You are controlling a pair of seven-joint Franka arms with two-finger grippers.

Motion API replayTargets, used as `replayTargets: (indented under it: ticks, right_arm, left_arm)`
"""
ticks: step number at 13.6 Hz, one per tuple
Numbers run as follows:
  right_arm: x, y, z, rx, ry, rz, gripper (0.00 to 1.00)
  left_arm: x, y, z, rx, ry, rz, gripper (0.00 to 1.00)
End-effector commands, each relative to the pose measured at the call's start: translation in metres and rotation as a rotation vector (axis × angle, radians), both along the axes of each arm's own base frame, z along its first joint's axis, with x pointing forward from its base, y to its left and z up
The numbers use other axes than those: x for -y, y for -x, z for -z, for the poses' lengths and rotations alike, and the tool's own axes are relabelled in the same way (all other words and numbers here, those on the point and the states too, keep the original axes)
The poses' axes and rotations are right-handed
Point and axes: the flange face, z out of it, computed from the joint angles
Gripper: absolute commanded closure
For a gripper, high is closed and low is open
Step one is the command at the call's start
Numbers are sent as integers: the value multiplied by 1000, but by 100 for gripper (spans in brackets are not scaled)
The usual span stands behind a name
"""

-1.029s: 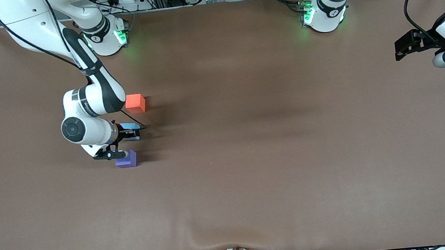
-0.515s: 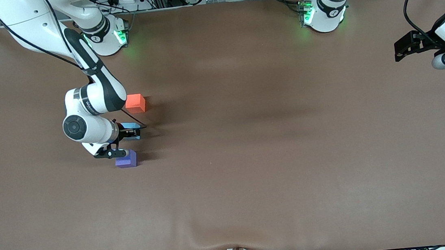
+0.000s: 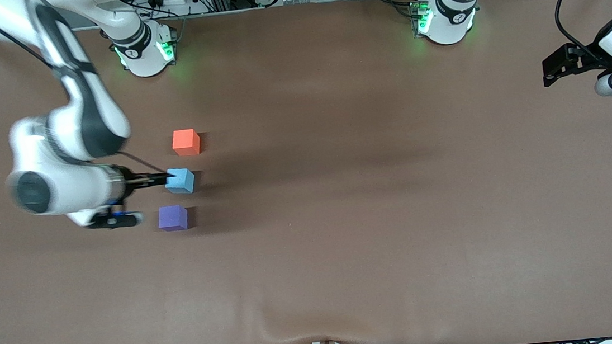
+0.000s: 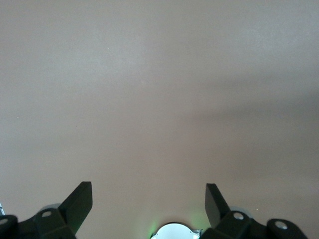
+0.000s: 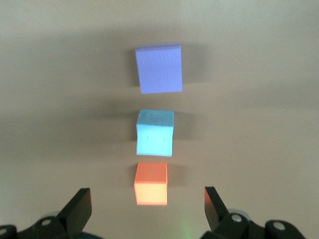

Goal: Place blue block between orange and purple blocks
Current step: 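Open the right gripper and withdraw it from the blocks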

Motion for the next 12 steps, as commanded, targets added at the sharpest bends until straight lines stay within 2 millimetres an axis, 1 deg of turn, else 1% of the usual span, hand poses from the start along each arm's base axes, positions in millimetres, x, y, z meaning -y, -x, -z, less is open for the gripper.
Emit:
replayTargets:
  ticks: [1, 2, 3, 4, 5, 6, 7, 8, 9, 10, 11, 12]
  right_arm:
    - [-4, -20, -67, 91, -16, -40, 0]
    - [2, -25, -98, 138, 19, -72, 0]
    - [9, -23, -126, 143, 71, -109, 0]
    - [16, -21, -157, 161, 81, -128, 0]
    - [20, -17, -175, 163, 78, -138, 0]
    - [31, -15, -184, 160, 82, -124, 0]
    - [31, -10, -198, 180, 66, -125, 0]
    - [34, 8, -228, 203, 41, -129, 0]
    - [35, 19, -241, 206, 37, -141, 0]
    - [40, 19, -242, 202, 44, -136, 0]
    - [53, 23, -249, 204, 40, -115, 0]
    - [62, 32, -257, 188, 44, -95, 0]
  left_arm:
    - [1, 0, -1, 7, 3, -8, 0]
    - [3, 0, -2, 8, 2, -4, 0]
    - [4, 0, -2, 10, 2, -2, 0]
    - [4, 0, -2, 11, 2, -2, 0]
    - [5, 0, -2, 11, 2, 0, 0]
    - [5, -1, -3, 14, 2, 0, 0]
    - [5, -1, -2, 17, 3, 0, 0]
    - [7, -2, -2, 18, 1, 3, 0]
    - [7, -2, -2, 19, 1, 3, 0]
    - [5, -5, 2, 19, 0, 0, 0]
    - [1, -6, 3, 21, 0, -7, 0]
    - [-1, -7, 3, 21, 0, -10, 0]
